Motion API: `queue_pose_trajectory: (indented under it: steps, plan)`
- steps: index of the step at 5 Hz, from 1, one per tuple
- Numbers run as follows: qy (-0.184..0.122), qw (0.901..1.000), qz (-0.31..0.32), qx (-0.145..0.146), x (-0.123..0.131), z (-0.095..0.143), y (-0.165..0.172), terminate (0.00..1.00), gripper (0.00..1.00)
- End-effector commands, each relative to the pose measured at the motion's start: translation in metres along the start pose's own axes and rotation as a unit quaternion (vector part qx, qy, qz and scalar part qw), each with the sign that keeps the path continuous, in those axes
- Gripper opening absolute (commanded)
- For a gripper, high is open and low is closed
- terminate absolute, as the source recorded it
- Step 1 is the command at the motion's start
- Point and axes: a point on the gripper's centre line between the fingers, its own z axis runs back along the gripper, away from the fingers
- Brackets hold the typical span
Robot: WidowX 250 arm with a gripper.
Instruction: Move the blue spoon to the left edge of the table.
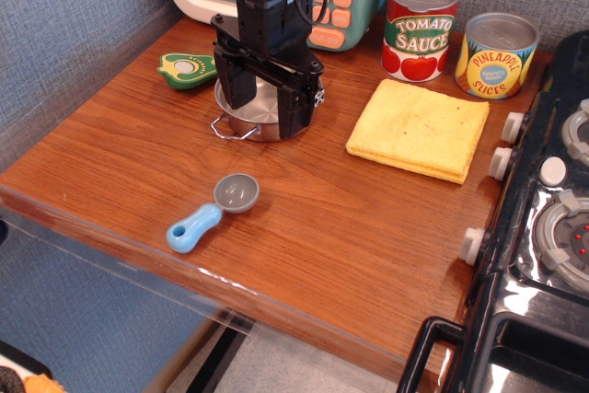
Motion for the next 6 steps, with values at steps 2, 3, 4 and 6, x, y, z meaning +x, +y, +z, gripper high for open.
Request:
queue_pose_trajectory:
  steps: [2, 3, 4, 6]
  plan:
    - [0.020, 0.9998, 0.001, -0.003, -0.026, -0.010, -0.006, 0.00, 1.00]
    - [0.047, 0.9989, 0.007, -0.002, -0.053, -0.017, -0.013, 0.00, 1.00]
    - [0.071, 0.9974, 0.009, 0.001, -0.068, -0.026, -0.017, 0.00, 1.00]
    - [0.107, 0.9923, 0.044, 0.043, -0.059, -0.056, -0.003, 0.00, 1.00]
